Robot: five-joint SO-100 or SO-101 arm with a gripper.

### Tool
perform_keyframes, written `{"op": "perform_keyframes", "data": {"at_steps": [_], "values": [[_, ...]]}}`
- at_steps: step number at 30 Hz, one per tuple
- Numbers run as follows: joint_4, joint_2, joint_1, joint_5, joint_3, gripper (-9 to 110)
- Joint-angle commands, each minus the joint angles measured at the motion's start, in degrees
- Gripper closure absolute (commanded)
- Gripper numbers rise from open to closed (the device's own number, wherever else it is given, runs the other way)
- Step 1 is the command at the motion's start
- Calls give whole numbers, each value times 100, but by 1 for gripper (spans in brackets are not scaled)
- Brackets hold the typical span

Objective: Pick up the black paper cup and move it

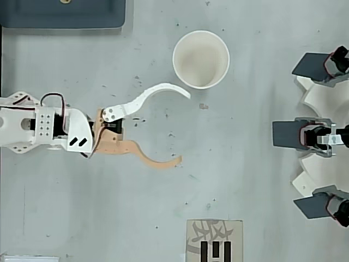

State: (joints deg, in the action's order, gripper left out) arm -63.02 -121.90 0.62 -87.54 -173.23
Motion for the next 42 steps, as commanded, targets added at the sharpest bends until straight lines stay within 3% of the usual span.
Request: {"op": "perform_keyframes", "data": {"at_steps": [1,16,24,42], "values": [[-255,-202,97,88,-44,65],[-422,-220,888,26,-281,55],[-571,9,1143,-844,-237,54],[-1239,2426,1582,-536,1494,56]]}}
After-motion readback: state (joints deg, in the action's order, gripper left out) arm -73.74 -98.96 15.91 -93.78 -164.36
